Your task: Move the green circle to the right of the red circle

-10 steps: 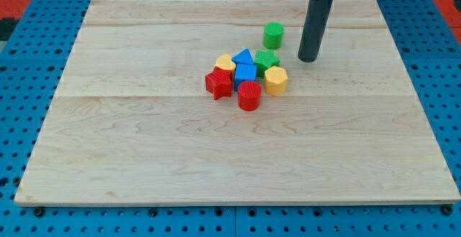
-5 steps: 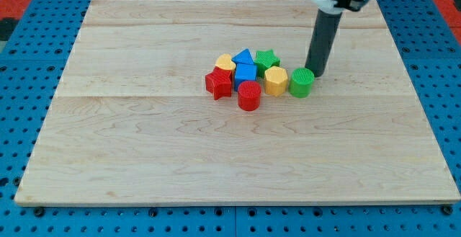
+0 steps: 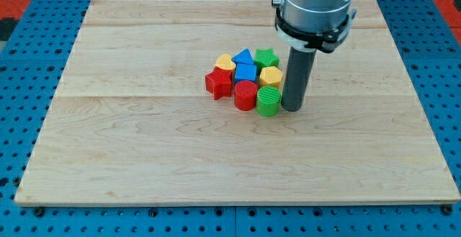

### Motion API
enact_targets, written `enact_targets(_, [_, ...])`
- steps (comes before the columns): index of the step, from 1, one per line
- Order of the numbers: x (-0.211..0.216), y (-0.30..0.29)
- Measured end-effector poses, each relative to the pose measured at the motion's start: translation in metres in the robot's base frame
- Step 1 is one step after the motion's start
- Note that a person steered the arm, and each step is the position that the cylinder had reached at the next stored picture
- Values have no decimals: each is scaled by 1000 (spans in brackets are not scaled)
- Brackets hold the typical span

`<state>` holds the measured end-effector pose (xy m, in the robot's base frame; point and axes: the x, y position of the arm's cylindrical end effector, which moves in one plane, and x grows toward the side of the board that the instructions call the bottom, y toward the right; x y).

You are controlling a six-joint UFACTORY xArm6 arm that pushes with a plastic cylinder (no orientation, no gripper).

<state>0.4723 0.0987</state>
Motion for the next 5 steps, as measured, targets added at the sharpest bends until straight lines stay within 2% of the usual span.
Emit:
enact_targets(1, [25, 20])
enact_targets(2, [30, 5])
enact_targets(3, [-1, -11])
enact_targets(5, [-8, -11])
